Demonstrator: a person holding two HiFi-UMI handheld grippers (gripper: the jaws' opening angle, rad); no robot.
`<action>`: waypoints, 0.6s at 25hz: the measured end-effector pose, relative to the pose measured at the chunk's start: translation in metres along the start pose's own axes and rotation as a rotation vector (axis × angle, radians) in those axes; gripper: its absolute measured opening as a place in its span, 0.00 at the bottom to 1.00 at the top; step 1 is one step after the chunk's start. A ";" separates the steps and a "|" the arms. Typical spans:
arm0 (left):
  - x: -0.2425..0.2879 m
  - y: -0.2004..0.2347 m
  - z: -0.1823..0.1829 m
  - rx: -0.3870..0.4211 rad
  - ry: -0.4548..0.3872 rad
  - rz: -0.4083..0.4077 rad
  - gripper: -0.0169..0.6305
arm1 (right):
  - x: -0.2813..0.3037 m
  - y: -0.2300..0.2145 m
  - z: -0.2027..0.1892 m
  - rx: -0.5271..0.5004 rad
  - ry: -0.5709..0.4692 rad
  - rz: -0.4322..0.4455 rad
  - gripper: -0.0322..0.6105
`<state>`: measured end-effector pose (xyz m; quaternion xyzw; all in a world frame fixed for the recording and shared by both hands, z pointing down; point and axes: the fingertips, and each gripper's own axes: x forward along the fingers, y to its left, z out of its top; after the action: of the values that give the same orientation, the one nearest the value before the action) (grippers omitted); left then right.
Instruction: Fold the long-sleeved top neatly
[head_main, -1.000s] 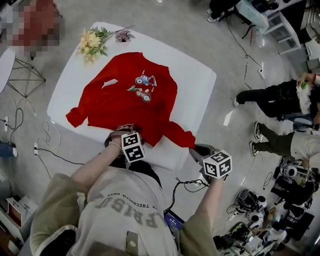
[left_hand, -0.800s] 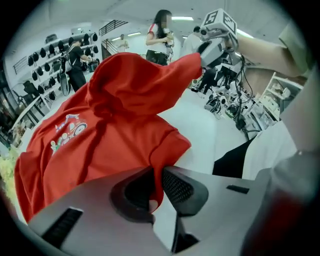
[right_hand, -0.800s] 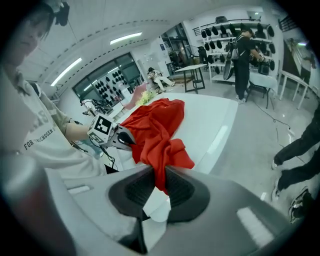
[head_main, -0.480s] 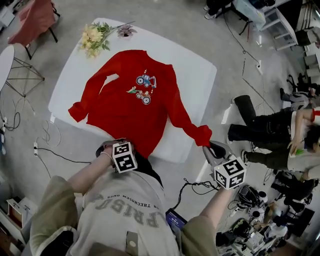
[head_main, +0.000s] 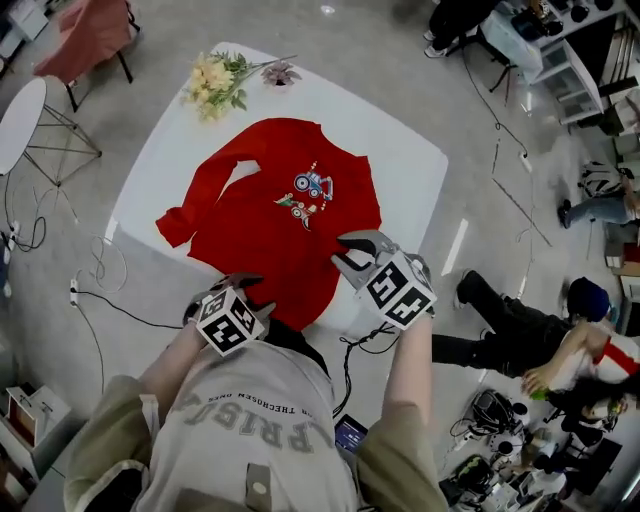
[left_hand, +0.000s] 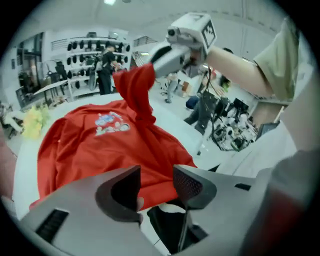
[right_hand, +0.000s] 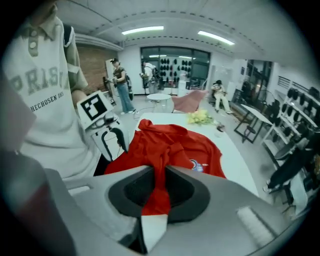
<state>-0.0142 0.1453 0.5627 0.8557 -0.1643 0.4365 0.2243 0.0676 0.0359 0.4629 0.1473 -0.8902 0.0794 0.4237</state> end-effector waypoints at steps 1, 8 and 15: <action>-0.006 0.013 0.006 -0.027 -0.032 0.026 0.34 | 0.019 0.004 0.002 -0.030 0.023 0.042 0.14; -0.010 0.084 0.032 0.008 -0.073 0.102 0.39 | 0.123 0.024 -0.038 -0.339 0.319 0.195 0.14; 0.019 0.111 0.063 0.206 0.005 0.050 0.41 | 0.118 0.023 -0.026 -0.291 0.254 0.161 0.29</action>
<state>-0.0140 0.0164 0.5726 0.8688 -0.1394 0.4585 0.1245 0.0084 0.0415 0.5702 0.0017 -0.8406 0.0018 0.5417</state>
